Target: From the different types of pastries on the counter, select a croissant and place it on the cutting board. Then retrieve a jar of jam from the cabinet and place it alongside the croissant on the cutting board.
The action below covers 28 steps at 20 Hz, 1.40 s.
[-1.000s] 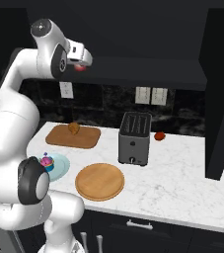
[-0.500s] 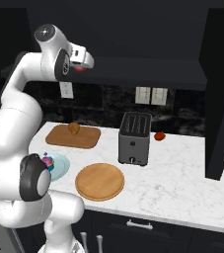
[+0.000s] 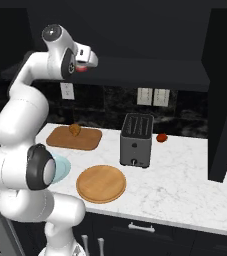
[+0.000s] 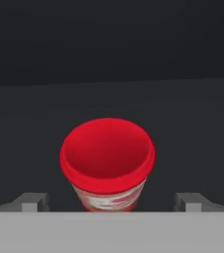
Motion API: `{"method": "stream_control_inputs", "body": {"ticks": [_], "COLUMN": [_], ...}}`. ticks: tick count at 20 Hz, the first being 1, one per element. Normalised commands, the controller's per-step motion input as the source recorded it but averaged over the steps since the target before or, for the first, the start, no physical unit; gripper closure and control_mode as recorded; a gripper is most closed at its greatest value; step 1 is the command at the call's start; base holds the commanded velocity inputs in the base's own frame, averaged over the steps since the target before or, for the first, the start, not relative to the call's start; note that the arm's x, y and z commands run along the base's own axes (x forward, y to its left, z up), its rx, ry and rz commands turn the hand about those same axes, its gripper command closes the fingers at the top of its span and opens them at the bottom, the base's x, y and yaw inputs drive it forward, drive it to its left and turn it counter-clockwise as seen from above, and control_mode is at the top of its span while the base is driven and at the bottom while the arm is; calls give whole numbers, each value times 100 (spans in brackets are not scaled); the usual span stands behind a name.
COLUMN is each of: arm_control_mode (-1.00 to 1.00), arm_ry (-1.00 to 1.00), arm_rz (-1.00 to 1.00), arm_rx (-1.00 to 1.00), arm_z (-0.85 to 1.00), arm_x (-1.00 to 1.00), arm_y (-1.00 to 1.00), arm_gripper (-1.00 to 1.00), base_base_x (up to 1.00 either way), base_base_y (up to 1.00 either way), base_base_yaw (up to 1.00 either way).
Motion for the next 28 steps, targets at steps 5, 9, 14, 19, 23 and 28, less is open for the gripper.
{"method": "stream_control_inputs", "body": {"ticks": [5,9,14,19,23,28], "arm_control_mode": [-100,-100,-100,-100,-100,-100], "arm_ry": [0,0,0,0,-10,-9], "arm_rz": [0,0,0,0,0,0], "arm_rx": [0,0,-1,0,0,0], "arm_z": [0,-3,-14,-6,21,16], "arm_x": [25,19,11,-3,-84,-100], "arm_y": [0,0,6,4,-2,0], "arm_gripper": [-100,-100,100,100,100,100], "base_base_x": [0,0,0,0,0,0], "base_base_y": [0,0,0,0,0,0], "base_base_yaw": [0,0,0,0,0,0]}}
